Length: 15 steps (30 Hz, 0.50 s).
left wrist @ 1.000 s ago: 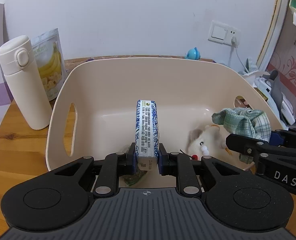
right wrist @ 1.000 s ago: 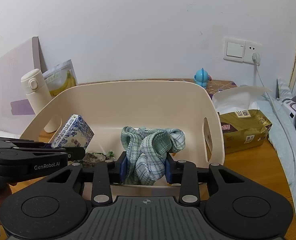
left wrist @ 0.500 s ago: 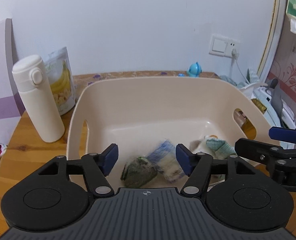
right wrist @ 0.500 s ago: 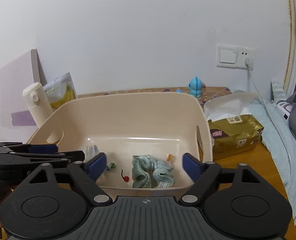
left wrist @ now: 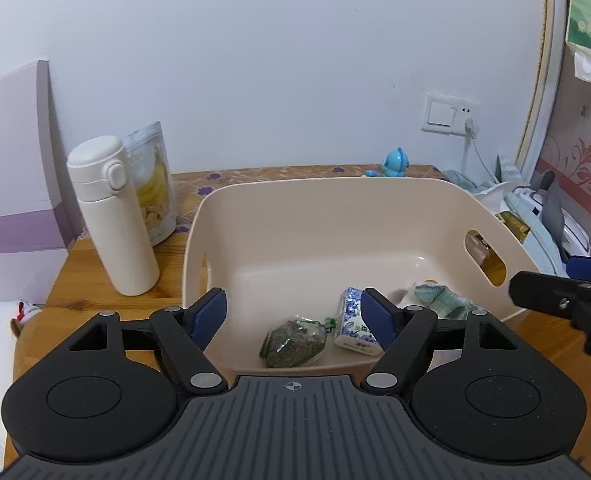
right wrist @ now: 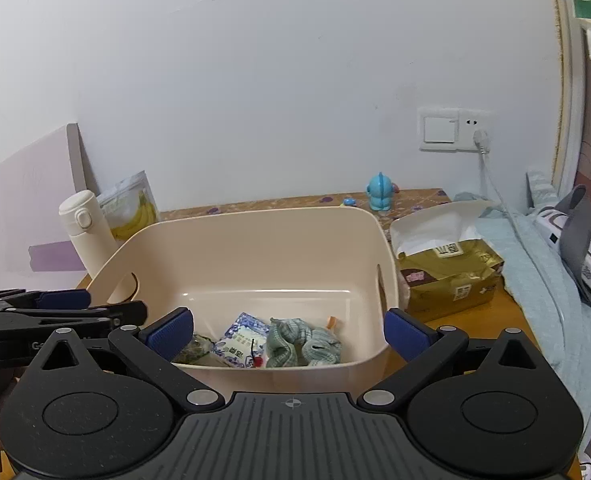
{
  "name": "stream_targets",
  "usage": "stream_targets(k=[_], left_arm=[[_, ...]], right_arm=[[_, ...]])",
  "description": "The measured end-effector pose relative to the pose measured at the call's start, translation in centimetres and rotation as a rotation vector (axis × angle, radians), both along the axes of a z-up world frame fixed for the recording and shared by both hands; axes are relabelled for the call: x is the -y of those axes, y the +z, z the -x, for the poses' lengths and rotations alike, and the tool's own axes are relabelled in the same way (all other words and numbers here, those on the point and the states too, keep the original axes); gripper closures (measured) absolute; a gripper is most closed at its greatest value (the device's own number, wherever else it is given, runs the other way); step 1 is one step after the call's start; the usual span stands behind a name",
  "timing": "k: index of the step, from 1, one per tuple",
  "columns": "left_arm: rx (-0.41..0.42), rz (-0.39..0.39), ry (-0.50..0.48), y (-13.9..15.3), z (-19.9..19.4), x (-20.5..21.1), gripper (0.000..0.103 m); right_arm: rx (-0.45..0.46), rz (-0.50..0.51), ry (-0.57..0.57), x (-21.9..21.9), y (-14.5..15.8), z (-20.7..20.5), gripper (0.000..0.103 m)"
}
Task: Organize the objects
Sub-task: 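Lift both items over the beige bin and open both tools to release them, then move both tools back toward the round tin and black box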
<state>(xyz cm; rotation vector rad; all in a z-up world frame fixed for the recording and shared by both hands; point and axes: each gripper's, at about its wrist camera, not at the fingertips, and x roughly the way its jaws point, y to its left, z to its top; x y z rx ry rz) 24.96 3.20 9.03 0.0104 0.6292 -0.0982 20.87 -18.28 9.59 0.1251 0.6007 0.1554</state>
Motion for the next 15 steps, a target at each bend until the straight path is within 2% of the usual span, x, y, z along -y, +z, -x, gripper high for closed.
stream_targets(k=[15], left_arm=[[0.003,-0.001,-0.001,-0.1,3.5,-1.0,0.027]], right_arm=[[-0.007,-0.001,-0.025,1.1,-0.3,3.2,0.000]])
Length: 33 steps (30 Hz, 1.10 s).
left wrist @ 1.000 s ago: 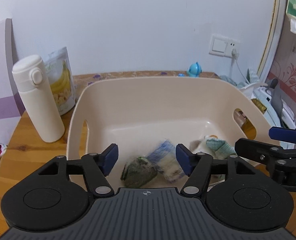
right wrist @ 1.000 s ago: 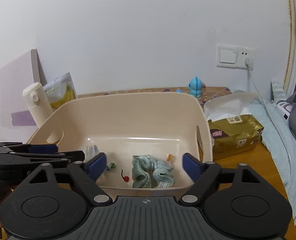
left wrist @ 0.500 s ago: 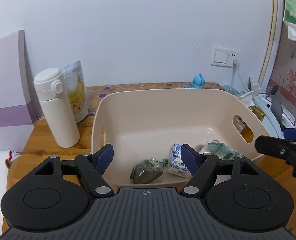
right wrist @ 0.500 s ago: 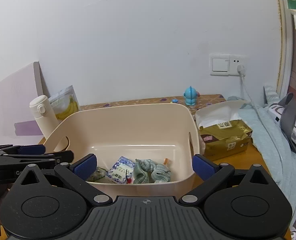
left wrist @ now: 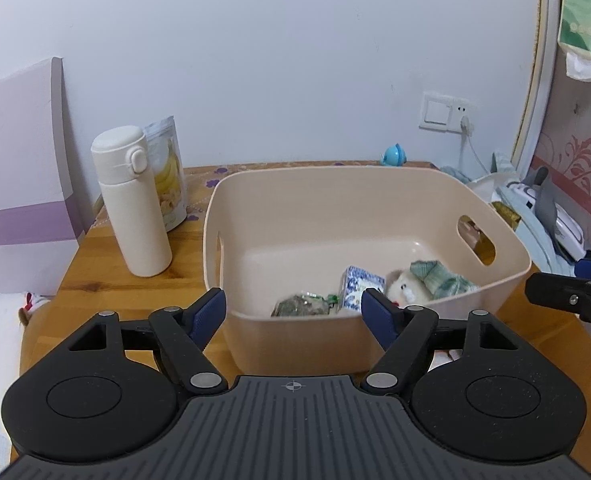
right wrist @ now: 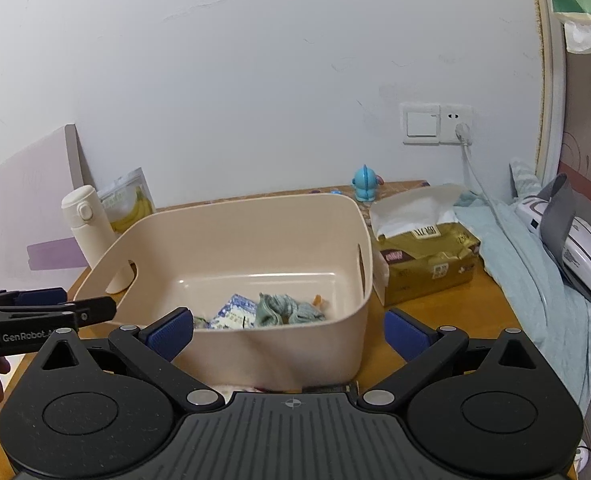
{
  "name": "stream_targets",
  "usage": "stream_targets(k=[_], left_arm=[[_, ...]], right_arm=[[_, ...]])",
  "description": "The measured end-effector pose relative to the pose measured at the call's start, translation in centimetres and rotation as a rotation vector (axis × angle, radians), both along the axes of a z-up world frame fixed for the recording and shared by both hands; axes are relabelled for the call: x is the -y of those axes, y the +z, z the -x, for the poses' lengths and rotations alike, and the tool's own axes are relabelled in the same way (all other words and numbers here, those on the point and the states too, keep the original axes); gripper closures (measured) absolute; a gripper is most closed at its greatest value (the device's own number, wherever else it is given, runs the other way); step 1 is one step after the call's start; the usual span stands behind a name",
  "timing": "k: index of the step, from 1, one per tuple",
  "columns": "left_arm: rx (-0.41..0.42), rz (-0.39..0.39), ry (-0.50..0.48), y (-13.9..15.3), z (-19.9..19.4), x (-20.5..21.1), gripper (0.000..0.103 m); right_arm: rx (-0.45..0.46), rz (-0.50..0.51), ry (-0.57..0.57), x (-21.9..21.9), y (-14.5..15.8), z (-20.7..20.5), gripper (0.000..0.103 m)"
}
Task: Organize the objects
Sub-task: 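Move both tools back toward the round tin and black box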
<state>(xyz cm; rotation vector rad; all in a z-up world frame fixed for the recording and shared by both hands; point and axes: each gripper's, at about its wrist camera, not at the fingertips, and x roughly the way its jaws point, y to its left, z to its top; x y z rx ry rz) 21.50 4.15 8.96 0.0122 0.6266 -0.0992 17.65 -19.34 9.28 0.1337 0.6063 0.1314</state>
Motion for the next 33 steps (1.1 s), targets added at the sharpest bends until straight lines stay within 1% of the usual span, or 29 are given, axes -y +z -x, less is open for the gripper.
stream_targets(k=[5,11,15,20,23,33], left_arm=[[-0.014,-0.009,-0.008,-0.6,0.9,-0.1,0.027],[-0.054,-0.006,-0.020,-2.0,1.7,0.0,0.027],[-0.084,-0.003,-0.031,-2.9,2.2,-0.1,0.027],[-0.113,-0.020,-0.032,-4.0,2.5,-0.2,0.027],[-0.131,-0.010,-0.029,-4.6,2.7,-0.5,0.027],[-0.191,-0.016,-0.058,-6.6,3.3,-0.3,0.027]], right_arm=[[-0.008,0.017,-0.006,0.3,-0.2,0.9,0.000],[-0.026,0.038,-0.009,0.7,-0.8,2.0,0.000],[-0.050,0.054,-0.012,0.8,-1.6,2.5,0.000],[-0.089,0.074,-0.013,1.0,-3.0,2.9,0.000],[-0.114,0.096,-0.014,0.9,-3.9,3.0,0.000],[-0.180,0.099,-0.006,0.4,-6.5,3.6,0.000]])
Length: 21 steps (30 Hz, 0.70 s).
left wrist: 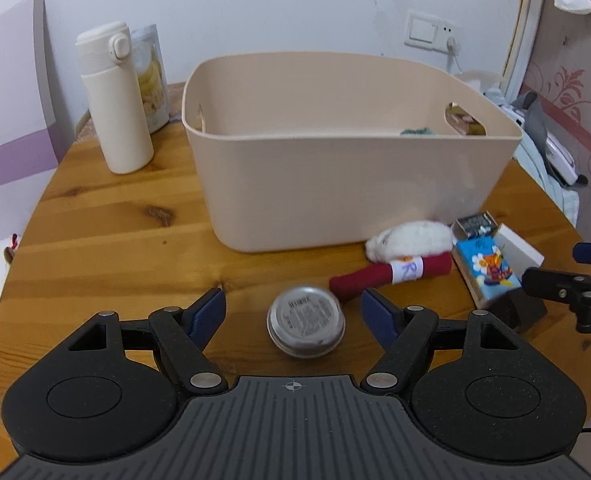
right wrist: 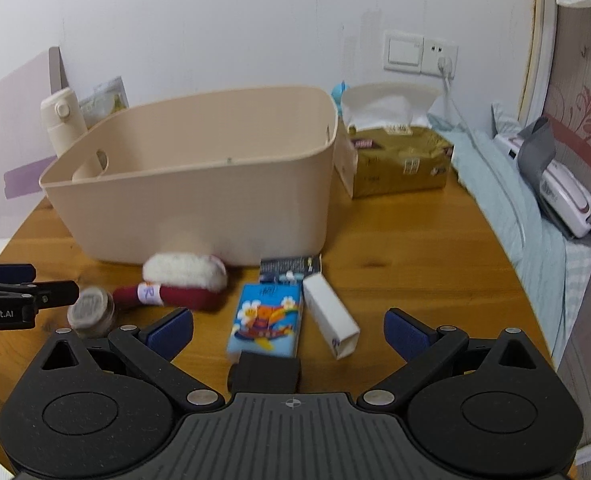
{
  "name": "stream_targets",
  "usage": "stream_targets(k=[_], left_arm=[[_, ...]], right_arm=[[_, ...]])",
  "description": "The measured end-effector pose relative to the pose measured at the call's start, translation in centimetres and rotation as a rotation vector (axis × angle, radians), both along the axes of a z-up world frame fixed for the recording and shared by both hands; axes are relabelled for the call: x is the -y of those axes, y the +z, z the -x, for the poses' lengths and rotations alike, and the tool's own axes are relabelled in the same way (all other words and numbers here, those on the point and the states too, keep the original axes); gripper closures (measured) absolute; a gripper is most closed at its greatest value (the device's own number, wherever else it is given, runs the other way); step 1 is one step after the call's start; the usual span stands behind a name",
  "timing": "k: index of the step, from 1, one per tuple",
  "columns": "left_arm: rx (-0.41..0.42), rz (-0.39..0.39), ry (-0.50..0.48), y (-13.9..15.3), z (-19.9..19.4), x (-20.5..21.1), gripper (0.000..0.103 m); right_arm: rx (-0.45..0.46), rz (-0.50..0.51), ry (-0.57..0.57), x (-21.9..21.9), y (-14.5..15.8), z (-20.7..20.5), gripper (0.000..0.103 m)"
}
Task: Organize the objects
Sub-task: 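Move both tools back toward the round tin and black box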
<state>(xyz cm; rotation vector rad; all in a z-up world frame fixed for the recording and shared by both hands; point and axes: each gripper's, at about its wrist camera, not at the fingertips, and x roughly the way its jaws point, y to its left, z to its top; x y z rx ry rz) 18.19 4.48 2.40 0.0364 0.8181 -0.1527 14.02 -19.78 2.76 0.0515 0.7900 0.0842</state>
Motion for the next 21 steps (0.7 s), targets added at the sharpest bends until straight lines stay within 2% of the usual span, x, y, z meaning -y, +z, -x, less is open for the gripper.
stream_targets(k=[21], left_arm=[[-0.082,0.003,-0.026,-3.5,-0.3,0.4,0.027]], right_arm=[[-0.103,-0.041,-0.015,-0.4,-4.0,-0.1,0.000]])
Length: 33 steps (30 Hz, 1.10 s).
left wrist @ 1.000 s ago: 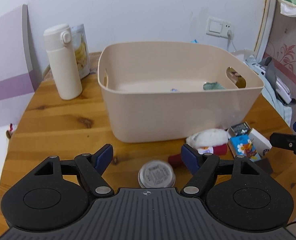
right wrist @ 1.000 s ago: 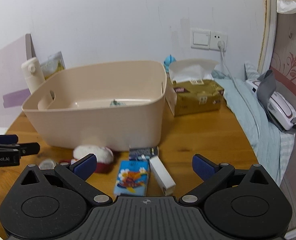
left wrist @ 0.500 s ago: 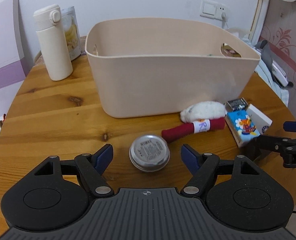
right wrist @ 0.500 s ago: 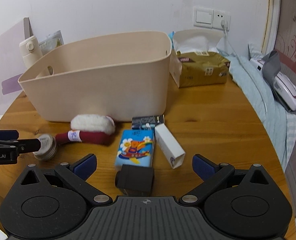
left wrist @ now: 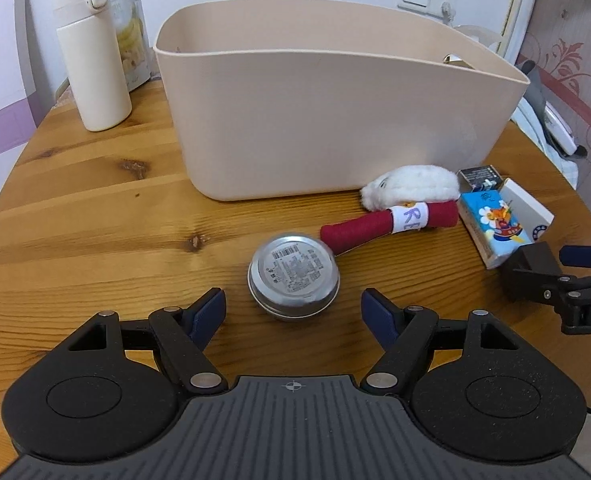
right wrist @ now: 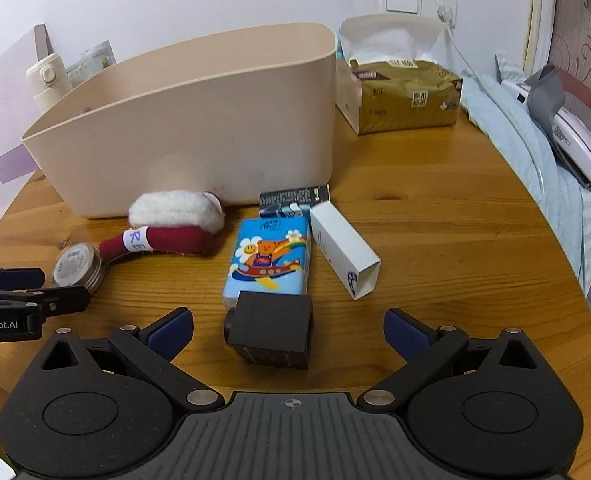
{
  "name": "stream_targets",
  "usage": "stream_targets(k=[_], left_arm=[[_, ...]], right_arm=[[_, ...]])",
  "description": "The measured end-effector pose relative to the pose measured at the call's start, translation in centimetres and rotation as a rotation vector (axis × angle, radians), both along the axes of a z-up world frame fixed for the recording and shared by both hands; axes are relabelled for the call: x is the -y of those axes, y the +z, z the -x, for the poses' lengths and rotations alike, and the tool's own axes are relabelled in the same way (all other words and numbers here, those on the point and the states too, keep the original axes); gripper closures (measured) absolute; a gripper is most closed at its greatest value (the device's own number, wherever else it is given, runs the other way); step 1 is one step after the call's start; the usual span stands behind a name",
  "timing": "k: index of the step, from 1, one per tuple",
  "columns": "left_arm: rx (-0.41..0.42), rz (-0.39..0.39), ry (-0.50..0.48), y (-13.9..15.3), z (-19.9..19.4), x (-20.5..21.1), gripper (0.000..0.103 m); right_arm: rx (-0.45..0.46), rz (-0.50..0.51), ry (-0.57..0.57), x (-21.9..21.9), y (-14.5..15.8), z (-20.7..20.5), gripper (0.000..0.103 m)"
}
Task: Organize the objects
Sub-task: 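Move both tools back toward the round tin and black box, then grasp the round silver tin with the left tool while the right tool grasps the black box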
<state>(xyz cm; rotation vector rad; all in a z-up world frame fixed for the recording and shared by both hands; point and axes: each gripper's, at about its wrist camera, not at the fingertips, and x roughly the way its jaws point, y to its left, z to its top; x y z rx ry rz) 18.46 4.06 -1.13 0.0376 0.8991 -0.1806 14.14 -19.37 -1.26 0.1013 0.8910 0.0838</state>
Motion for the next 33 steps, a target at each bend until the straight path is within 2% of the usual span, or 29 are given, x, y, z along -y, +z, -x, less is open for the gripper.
stream_targets(k=[11,16,20,22,29,31,33], left_arm=[[0.019,-0.021,-0.013,-0.7,-0.7,0.1,0.029],[0.039,-0.045,-0.036,-0.8,-0.8,0.4,0.039],[0.055,-0.045,-0.043,-0.9,-0.7,0.4,0.042],[0.060,-0.043,-0.049,-0.9,-0.6,0.4,0.047],[0.075,-0.045,-0.059,-0.9,-0.7,0.5,0.048],[0.083,-0.049,-0.061,-0.9,-0.4,0.6,0.048],[0.088,-0.050,-0.060,-0.9,-0.3,0.6,0.048]], right_arm=[[-0.018,0.020,0.006,-0.8,-1.1,-0.5,0.001],[-0.007,0.045,0.001,-0.9,-1.1,-0.6,0.007],[-0.003,0.068,-0.001,-1.1,-1.1,-0.5,0.012],[0.001,0.085,0.002,-1.2,-1.1,-0.5,0.017],[0.015,0.089,0.016,-1.5,-0.8,-0.1,0.038],[0.017,0.092,0.025,-1.6,-0.7,0.0,0.056],[0.016,0.096,0.031,-1.7,-0.6,0.1,0.059]])
